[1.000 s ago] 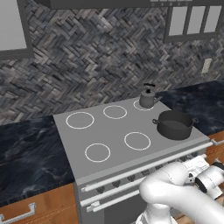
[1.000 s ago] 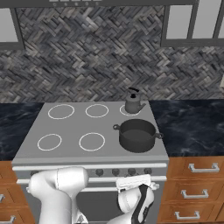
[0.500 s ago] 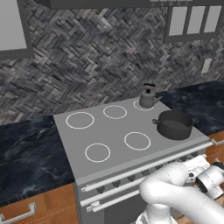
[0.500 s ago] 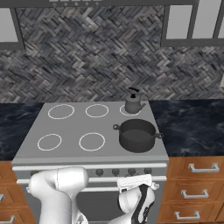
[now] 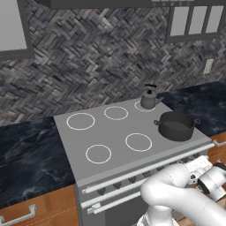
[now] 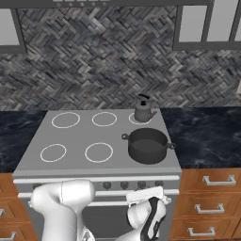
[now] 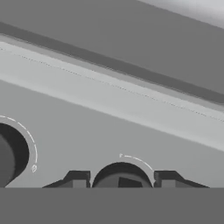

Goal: Pick the kettle from the cabinet and place it on a stove burner. Then pick the pot from the counter and place it on another stove burner. Finally, turn both burners on.

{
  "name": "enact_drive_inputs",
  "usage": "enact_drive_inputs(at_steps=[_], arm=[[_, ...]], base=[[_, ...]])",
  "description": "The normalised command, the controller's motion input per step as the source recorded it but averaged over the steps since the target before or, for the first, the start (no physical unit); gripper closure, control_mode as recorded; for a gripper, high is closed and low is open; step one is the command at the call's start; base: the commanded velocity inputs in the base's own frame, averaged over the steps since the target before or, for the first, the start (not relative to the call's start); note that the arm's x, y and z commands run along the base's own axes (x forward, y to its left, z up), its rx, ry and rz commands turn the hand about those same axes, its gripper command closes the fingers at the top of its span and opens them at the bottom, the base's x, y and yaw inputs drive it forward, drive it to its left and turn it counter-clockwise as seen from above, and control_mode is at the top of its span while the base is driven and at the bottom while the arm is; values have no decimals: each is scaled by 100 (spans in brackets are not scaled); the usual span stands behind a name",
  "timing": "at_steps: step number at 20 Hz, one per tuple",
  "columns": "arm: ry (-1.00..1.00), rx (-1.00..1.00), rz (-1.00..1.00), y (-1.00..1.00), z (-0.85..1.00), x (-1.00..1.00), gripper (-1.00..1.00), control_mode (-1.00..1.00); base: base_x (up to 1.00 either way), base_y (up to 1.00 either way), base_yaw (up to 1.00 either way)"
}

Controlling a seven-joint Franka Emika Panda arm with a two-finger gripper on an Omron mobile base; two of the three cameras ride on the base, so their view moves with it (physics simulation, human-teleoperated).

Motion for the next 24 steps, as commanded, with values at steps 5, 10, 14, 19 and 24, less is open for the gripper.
enact_drive_inputs(at_steps=[5,10,14,19,24], arm=[[0,-19,2,-13,12,0,100,-100],[-1,-20,3,-14,12,0,100,-100],[-3,-26,4,-12,9,0,100,-100],[-5,-27,3,-12,8,0,100,-100],[-5,-28,4,-9,2,0,100,-100]], base=[[0,0,0],[0,0,0],[0,0,0],[0,0,0],[0,0,0]])
